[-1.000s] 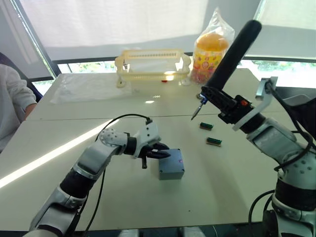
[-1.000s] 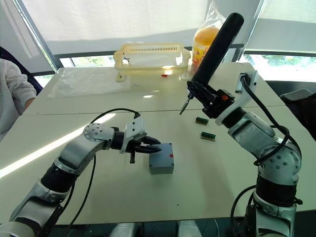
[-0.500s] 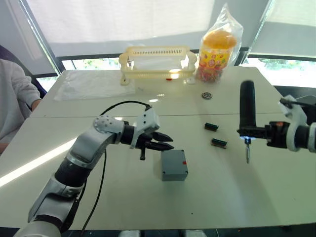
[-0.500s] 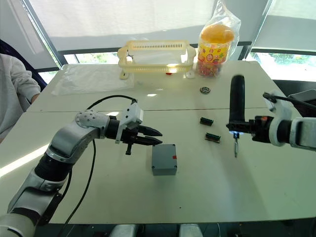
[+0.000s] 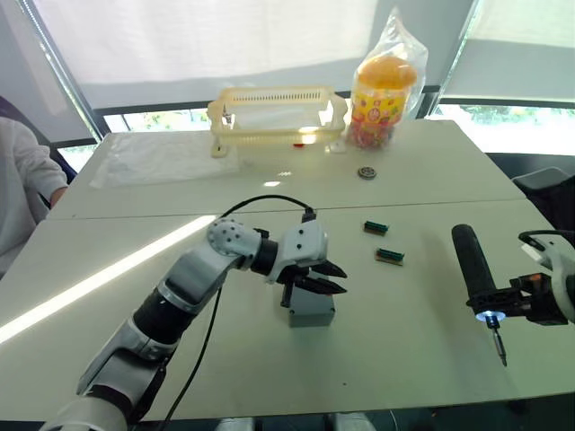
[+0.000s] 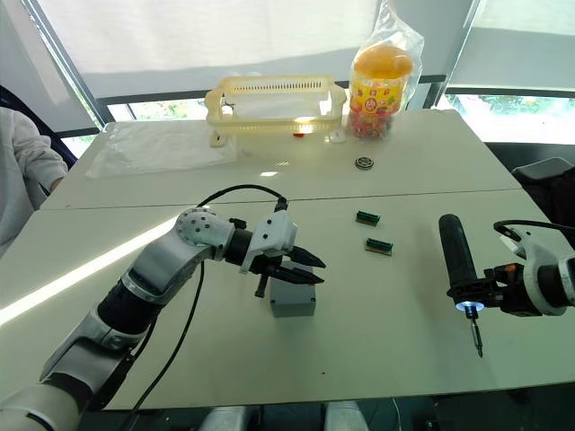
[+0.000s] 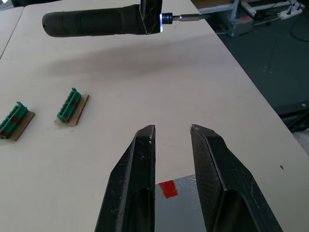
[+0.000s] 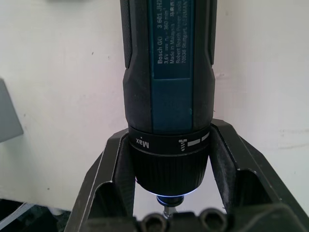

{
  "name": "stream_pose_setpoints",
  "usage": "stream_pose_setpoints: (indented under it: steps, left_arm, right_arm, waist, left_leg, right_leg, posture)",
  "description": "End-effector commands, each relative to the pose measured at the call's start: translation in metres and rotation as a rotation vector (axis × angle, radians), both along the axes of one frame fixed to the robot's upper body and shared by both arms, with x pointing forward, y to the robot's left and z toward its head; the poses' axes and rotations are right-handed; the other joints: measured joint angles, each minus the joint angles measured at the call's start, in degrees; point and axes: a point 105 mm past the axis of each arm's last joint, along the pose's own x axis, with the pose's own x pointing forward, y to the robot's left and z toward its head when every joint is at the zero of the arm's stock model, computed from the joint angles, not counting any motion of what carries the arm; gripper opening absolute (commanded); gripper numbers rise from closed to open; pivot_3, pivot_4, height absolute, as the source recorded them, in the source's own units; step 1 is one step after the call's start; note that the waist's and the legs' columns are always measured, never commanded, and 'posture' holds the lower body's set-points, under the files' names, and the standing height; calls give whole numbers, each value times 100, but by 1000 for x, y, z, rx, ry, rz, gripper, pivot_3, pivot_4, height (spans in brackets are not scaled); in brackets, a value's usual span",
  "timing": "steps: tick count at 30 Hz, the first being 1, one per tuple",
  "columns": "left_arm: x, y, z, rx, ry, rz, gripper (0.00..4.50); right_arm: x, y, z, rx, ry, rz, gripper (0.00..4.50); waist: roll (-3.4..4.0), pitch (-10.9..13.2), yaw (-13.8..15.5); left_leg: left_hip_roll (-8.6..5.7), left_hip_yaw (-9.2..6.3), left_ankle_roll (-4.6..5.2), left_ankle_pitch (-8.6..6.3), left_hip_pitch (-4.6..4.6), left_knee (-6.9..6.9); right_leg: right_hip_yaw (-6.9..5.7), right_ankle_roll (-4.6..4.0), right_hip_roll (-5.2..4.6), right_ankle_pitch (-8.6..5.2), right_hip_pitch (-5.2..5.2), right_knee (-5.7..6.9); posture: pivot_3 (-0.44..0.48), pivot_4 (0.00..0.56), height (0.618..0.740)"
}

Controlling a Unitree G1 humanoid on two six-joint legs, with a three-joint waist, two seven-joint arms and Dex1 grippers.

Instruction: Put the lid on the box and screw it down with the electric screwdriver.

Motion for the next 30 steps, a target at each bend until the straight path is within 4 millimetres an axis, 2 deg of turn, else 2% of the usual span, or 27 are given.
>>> stream_pose_setpoints:
  steps: [1,7,11,16,17,20,24,27,29,30]
  left_arm:
    - [-7,-2,3,-10,-18,-12,1125]
    - [-2,2,-2,-14,-40,34,1125]
    - [6,3,3,-71,-107,90,1125]
    - [8,6,3,-101,-117,120,1125]
    - [9,8,4,-108,-110,133,1125]
    - [15,15,5,-118,-17,182,1125]
    - [34,38,19,-179,46,358,1125]
    - [39,71,25,-217,98,497,1125]
    - [39,94,23,-229,130,597,1125]
    - [36,107,20,-239,154,646,1125]
  right_arm:
    - [8,0,4,2,-16,1,1733]
    - [18,2,-9,-3,8,1,1733]
    - [22,1,-15,-15,3,3,1733]
    - [22,0,-20,-43,-14,34,4245]
    - [22,0,-20,-45,-21,35,4454]
    - [26,-4,-19,-75,-76,40,4454]
    - [33,-14,-8,-195,-220,85,4454]
    - [47,-22,19,-283,-404,72,4454]
    - [51,-15,38,-273,-521,80,4454]
    - [54,-2,49,-264,-622,124,4454]
  waist:
    - [0,0,2]
    - [1,0,5]
    - [2,0,11]
    - [-4,-3,11]
    - [-6,-4,10]
    - [-10,-4,15]
    - [-12,-4,7]
    - [-7,-5,-20]
    - [-6,-5,-50]
    - [-7,-4,-50]
  left_leg:
    - [-1,0,0,0,-2,0]
    - [-1,-2,-1,0,-2,0]
    - [-2,-3,-1,1,-2,2]
    - [-2,-4,-2,1,2,4]
    - [-2,-4,-2,1,4,5]
    - [-2,-5,-2,1,5,12]
    - [-3,-6,-2,1,5,20]
    - [-3,-6,-2,1,4,17]
    - [-2,-4,-2,1,5,13]
    - [0,-3,-2,1,9,10]
  right_leg:
    - [0,0,0,0,-1,-1]
    - [0,1,-1,0,0,1]
    - [0,1,-1,1,0,2]
    - [-1,2,-1,2,7,3]
    - [-1,3,-1,2,11,2]
    - [-1,4,-1,2,15,2]
    - [-1,11,-1,6,19,3]
    - [-1,14,-2,7,15,7]
    - [0,14,-2,7,9,11]
    - [0,13,-2,7,5,19]
  posture:
    - [0,150,740]
    - [0,150,740]
    - [0,150,740]
    - [0,150,740]
    - [0,150,740]
    - [0,150,740]
    - [0,150,740]
    - [0,150,740]
    - [0,150,740]
    - [0,150,740]
